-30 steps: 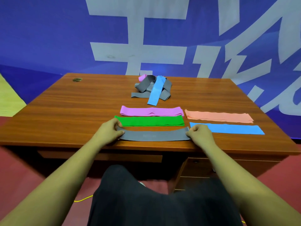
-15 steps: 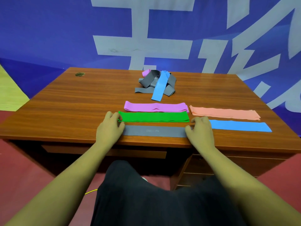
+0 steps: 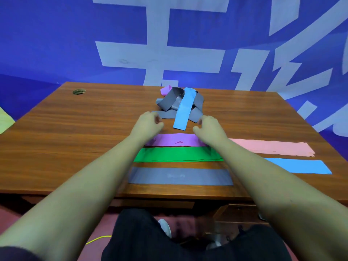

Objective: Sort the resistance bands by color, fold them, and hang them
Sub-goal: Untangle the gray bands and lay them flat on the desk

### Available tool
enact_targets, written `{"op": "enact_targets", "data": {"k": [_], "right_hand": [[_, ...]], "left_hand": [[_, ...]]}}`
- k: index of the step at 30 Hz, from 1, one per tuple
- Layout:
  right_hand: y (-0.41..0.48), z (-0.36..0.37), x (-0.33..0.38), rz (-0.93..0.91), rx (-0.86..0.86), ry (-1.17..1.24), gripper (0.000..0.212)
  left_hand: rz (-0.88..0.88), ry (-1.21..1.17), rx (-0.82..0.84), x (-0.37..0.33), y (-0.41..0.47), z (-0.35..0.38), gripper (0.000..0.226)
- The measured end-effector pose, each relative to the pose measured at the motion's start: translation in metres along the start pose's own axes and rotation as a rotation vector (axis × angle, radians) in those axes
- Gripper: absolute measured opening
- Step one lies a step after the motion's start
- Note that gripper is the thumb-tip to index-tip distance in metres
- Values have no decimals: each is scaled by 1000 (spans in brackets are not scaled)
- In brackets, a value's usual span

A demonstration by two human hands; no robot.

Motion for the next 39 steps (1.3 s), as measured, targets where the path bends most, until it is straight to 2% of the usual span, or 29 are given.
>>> {"op": "enact_targets", "data": {"k": [6,9,11,14,17,20,23,25,28,32,34,36,39], "right_hand": [[36,38,5,-161,171,38,29],[50,55,6,-202,209,39,27],[57,65,3,-204,210,40,20],[64,70,4,-234,175,59,4],[68,64,7,-252,104,54,7],[74,38,13,-246,-53,145,7],[78,-6,26,-241,-220,314,6],[79,-40,33,-239,-315,409,5],[77,-79,38,-238,-376,503,6],[66,-115,44,-267,-357,507,8],[60,-127,46,-268,-335,519,8],[54,-141,47,-286,-351,535,7],[45,-158,46,-287,-376,549,7]], "left_hand": [[134,19,199,2,37,48,22],[190,4,250,7,49,64,29],[222,16,260,8,55,69,26],[269,48,255,9,63,72,17],[289,11,179,3,66,68,13],[227,-213,12,-11,71,48,8],[204,-480,-62,-38,77,21,6],[232,-572,-107,-62,81,0,7],[290,-619,-103,-96,81,-24,10],[301,-635,-146,-123,71,-47,8],[300,-666,-90,-133,65,-52,8],[293,-712,12,-139,59,-50,18],[258,-646,72,-143,49,-47,20]]}}
Point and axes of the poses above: each hand's wrist, its own y-axis towards the middle knuckle, its own z-axis out of the palm, x = y × z, the point moved 5 cm from there along y, towards the middle knuckle, and after that the axes turned 3 degrees about -x, right-handed, at the moved point
